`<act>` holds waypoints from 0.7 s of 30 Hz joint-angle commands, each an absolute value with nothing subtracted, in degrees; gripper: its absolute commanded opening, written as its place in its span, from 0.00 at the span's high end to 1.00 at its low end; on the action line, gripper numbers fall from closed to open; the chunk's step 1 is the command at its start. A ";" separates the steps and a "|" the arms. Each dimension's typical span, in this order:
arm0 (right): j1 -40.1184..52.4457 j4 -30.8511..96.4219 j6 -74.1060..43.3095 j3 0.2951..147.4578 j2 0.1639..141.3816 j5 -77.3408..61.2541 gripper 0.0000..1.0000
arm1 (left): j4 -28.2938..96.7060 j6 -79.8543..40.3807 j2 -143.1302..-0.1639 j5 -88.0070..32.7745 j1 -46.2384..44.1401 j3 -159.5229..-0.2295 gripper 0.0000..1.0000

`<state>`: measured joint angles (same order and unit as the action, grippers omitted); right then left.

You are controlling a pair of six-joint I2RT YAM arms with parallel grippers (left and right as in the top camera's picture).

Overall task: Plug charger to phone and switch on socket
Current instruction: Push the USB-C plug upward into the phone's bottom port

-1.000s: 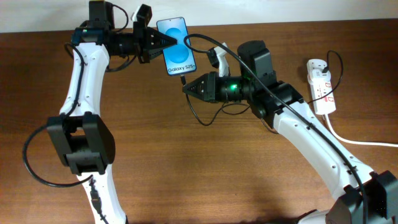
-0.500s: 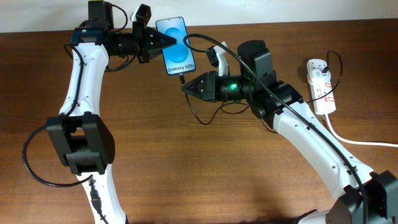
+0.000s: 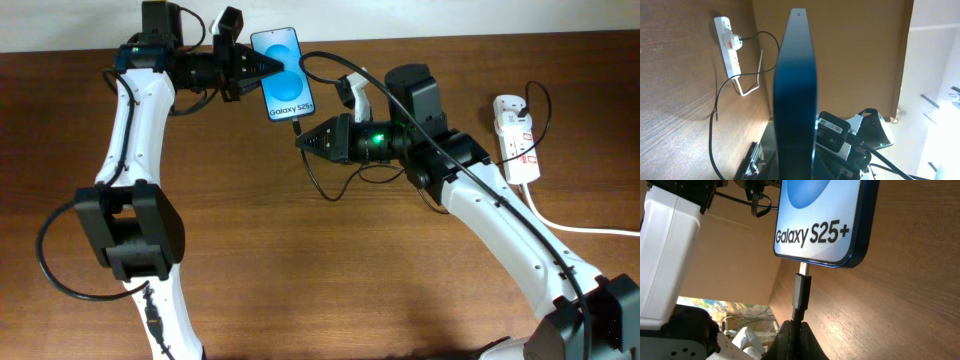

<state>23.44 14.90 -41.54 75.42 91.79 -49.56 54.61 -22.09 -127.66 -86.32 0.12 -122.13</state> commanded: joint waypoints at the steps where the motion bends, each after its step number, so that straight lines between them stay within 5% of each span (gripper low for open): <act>1: 22.85 14.31 -40.77 75.09 92.31 -49.47 0.96 | 54.57 -21.78 -127.57 -88.77 -0.01 -122.65 1.00; 21: 22.92 13.82 -40.80 75.09 92.31 -49.21 0.96 | 54.54 -21.78 -127.57 -88.77 -0.75 -122.65 1.00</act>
